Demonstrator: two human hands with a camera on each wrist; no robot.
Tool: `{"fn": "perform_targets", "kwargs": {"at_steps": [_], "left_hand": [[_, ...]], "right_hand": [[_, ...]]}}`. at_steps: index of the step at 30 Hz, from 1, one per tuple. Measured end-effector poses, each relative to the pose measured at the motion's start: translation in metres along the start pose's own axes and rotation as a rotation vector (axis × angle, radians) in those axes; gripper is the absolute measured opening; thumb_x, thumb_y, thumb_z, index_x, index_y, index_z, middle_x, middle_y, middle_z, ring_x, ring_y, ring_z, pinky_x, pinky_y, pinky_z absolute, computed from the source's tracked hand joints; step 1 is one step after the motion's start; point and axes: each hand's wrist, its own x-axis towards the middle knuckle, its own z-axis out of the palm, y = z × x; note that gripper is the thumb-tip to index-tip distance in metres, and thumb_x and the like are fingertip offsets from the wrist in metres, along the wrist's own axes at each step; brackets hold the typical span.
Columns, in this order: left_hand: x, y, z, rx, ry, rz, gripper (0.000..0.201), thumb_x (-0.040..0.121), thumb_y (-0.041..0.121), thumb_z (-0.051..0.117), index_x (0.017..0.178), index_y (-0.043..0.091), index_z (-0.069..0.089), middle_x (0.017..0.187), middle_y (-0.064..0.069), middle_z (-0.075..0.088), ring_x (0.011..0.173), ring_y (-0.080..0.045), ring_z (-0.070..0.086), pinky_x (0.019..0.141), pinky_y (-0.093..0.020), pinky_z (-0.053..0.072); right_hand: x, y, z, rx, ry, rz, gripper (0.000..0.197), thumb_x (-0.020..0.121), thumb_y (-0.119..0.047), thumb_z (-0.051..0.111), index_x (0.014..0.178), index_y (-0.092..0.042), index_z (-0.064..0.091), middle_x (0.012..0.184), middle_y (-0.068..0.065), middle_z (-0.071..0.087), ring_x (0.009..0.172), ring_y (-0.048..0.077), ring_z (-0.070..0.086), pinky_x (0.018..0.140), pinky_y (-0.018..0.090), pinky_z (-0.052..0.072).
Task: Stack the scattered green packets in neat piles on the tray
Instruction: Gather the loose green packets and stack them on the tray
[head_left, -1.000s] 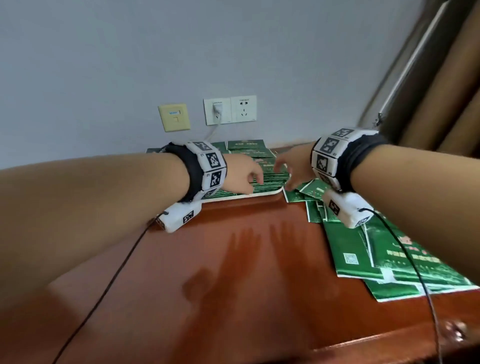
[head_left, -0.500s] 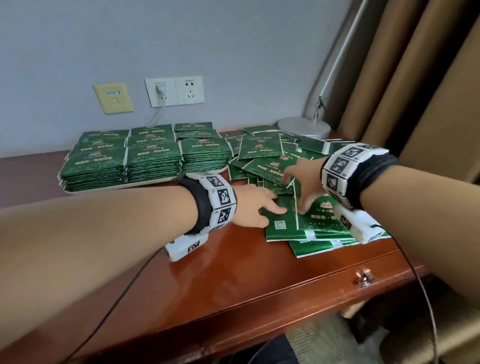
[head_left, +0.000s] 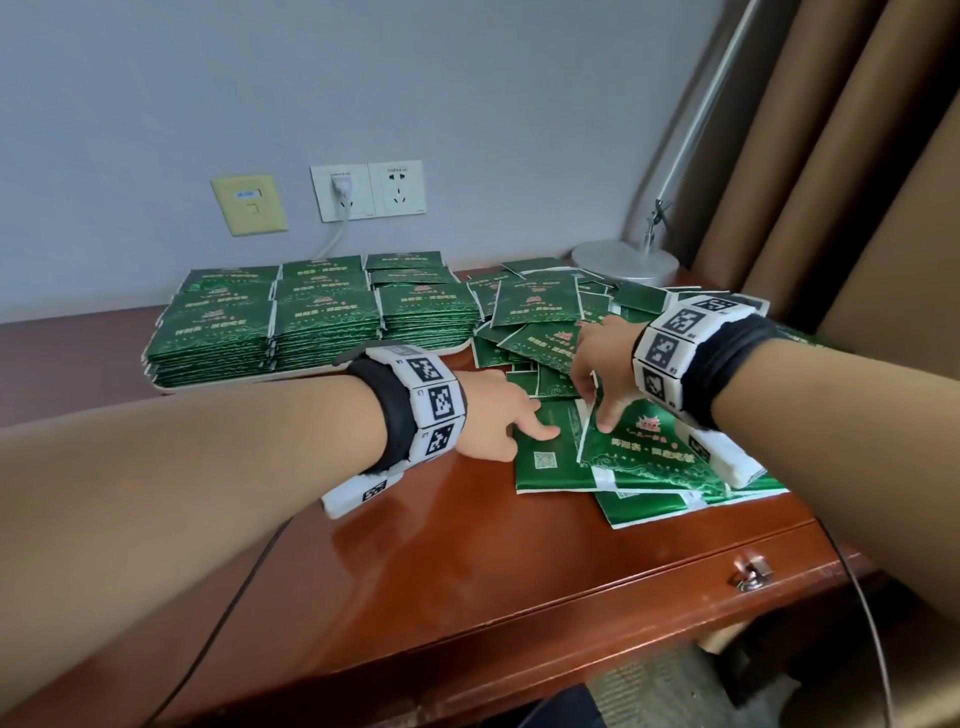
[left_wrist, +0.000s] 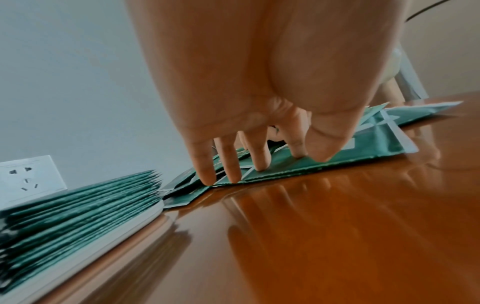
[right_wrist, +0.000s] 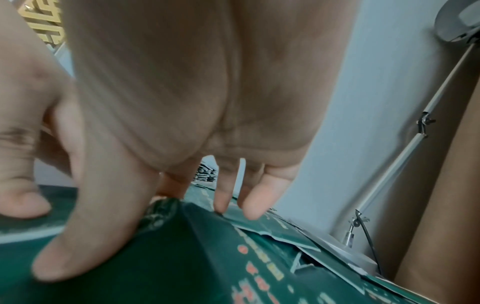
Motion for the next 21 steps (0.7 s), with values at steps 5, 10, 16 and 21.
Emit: {"fn": "perform_targets", "kwargs": {"at_steps": [5, 10, 16, 21], "left_hand": [[-0.023, -0.024, 0.008, -0.038, -0.041, -0.067, 0.056, 0.090, 0.030, 0.047, 0.140, 0.053, 0.034, 0.157, 0.013, 0.022, 0.123, -0.024, 0.048, 0.101, -0.040, 0.044], [-0.059, -0.049, 0.018, -0.090, -0.042, -0.131, 0.052, 0.091, 0.029, 0.050, 0.138, 0.050, 0.040, 0.155, 0.015, 0.025, 0.107, -0.005, 0.052, 0.094, -0.026, 0.045], [-0.100, -0.073, 0.032, -0.133, -0.040, -0.207, 0.048, 0.091, 0.029, 0.053, 0.134, 0.049, 0.047, 0.150, 0.018, 0.034, 0.080, 0.003, 0.056, 0.071, -0.015, 0.045], [-0.134, -0.093, 0.046, -0.160, -0.033, -0.274, 0.041, 0.088, 0.030, 0.056, 0.125, 0.046, 0.058, 0.142, 0.017, 0.047, 0.106, -0.007, 0.059, 0.095, -0.029, 0.047]], "right_hand": [[0.006, -0.008, -0.010, 0.105, 0.044, -0.037, 0.030, 0.071, -0.044, 0.078, 0.082, -0.021, 0.061, 0.089, -0.003, 0.063, 0.091, 0.019, 0.059, 0.060, 0.023, 0.039], [0.013, -0.032, -0.026, 0.140, 0.051, -0.089, 0.038, 0.075, -0.046, 0.074, 0.090, -0.013, 0.063, 0.086, -0.001, 0.061, 0.081, 0.018, 0.056, 0.054, 0.018, 0.036], [0.026, -0.067, -0.048, 0.125, 0.139, -0.170, 0.035, 0.077, -0.049, 0.070, 0.081, -0.017, 0.057, 0.083, -0.002, 0.059, 0.081, 0.017, 0.055, 0.060, 0.021, 0.039], [0.036, -0.099, -0.065, 0.163, 0.191, -0.262, 0.034, 0.078, -0.046, 0.070, 0.079, -0.018, 0.052, 0.076, -0.004, 0.052, 0.076, 0.016, 0.049, 0.054, 0.019, 0.033]]}}
